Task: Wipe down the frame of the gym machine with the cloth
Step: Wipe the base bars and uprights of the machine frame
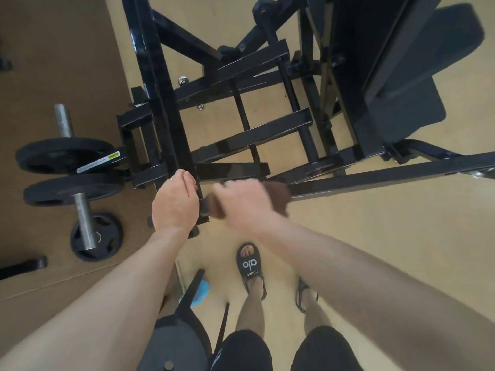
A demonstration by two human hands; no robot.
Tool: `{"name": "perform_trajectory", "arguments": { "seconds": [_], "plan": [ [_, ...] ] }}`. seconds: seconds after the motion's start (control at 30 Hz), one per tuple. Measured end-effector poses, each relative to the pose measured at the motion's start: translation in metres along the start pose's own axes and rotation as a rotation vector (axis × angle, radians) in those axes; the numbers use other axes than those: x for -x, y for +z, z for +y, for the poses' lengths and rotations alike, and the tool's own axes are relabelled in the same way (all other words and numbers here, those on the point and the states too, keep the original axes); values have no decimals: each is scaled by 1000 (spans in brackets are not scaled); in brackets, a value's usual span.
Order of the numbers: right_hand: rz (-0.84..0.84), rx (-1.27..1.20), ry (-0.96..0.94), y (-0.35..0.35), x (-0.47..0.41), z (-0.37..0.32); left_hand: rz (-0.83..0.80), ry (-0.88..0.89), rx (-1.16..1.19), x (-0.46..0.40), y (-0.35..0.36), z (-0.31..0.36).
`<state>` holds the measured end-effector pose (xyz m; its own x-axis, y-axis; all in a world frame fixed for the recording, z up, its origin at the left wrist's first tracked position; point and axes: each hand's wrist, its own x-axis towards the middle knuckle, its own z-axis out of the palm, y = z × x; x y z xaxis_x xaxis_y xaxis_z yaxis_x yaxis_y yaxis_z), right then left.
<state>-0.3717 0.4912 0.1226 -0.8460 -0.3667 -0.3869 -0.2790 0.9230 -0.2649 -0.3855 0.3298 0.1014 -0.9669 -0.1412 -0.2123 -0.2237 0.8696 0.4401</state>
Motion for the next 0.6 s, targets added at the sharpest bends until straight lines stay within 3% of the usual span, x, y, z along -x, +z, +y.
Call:
{"name": "perform_trajectory", "arguments": {
  "seconds": [0.07,0.17,0.33,0.43,0.53,0.6],
  "plan": [
    [54,-40,-89,6,-11,-18,18,24,-37,0,2,0],
    [69,1,-140,1,13,29,67,105,-140,2,2,-1],
    [-88,194,272,-34,104,211,87,133,-215,4,3,3],
    [-65,266,461,-43,138,284,133,147,-313,6,0,9],
    [-84,232,428,-28,118,257,175,277,-350,12,7,53],
    [-74,169,278,-18,97,210,127,364,-267,20,33,109]
  ]
}}
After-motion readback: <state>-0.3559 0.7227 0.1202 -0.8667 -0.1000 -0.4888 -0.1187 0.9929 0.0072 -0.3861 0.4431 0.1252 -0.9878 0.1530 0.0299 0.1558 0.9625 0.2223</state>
